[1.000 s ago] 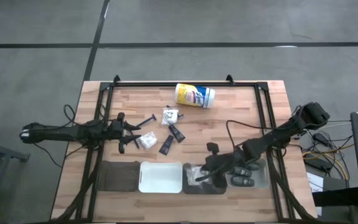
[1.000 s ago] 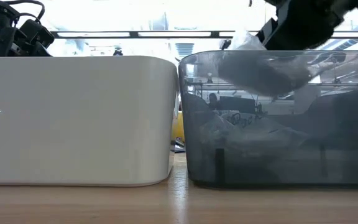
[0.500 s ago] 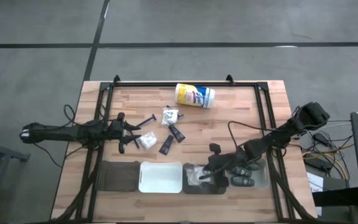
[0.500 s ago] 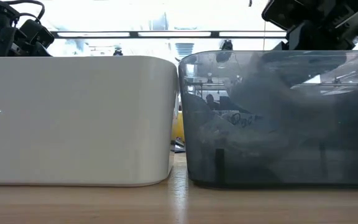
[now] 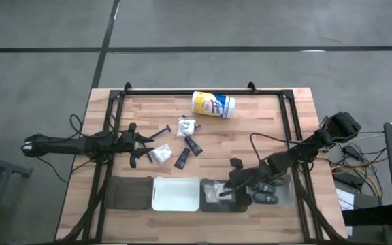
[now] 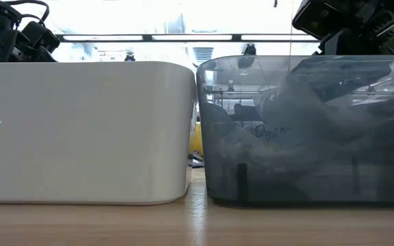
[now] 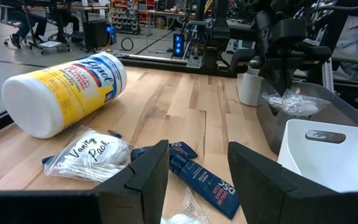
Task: Pick & Place Travel size toiletries
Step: Put the cotton pack into the right black bin
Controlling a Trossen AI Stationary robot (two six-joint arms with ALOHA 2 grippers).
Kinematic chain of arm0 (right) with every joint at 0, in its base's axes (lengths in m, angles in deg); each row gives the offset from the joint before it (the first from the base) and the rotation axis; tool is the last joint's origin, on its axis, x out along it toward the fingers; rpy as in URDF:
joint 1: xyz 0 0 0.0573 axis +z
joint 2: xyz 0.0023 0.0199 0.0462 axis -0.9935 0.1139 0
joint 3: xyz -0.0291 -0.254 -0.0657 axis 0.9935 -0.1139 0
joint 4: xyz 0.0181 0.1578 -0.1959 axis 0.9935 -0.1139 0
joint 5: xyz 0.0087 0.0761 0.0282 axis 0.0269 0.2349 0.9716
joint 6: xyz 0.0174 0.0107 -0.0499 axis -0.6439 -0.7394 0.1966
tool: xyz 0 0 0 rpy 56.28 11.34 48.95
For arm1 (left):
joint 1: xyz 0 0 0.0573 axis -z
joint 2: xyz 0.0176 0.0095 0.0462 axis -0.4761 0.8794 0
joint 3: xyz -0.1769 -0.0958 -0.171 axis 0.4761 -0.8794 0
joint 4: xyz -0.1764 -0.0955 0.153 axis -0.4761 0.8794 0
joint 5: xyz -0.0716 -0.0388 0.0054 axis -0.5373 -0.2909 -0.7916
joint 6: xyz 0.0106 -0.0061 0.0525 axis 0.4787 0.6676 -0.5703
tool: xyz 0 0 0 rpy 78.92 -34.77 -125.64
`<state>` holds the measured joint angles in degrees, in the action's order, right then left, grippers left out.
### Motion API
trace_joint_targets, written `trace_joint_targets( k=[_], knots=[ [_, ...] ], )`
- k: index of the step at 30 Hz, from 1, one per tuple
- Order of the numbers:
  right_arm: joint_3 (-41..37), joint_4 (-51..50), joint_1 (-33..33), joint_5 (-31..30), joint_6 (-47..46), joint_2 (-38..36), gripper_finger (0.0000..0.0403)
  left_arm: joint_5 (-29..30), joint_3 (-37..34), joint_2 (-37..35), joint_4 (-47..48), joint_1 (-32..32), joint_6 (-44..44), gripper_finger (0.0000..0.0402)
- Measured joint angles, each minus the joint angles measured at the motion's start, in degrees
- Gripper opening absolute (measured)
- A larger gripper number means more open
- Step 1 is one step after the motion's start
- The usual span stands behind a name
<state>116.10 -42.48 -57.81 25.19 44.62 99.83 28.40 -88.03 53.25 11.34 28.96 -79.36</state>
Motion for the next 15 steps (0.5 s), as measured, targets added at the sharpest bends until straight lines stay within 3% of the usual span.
trace_joint_targets(
  k=[10,15],
  knots=[
    [0.0,0.37,-0.02,-0.02,-0.01,0.0,0.001,-0.02,0.01,0.01,0.0,0.01,0.0,0.0171],
    [0.0,0.49,-0.02,-0.03,-0.12,0.0,0.0041,-0.01,0.02,0.01,0.01,-0.01,-0.01,0.0171]
  ],
)
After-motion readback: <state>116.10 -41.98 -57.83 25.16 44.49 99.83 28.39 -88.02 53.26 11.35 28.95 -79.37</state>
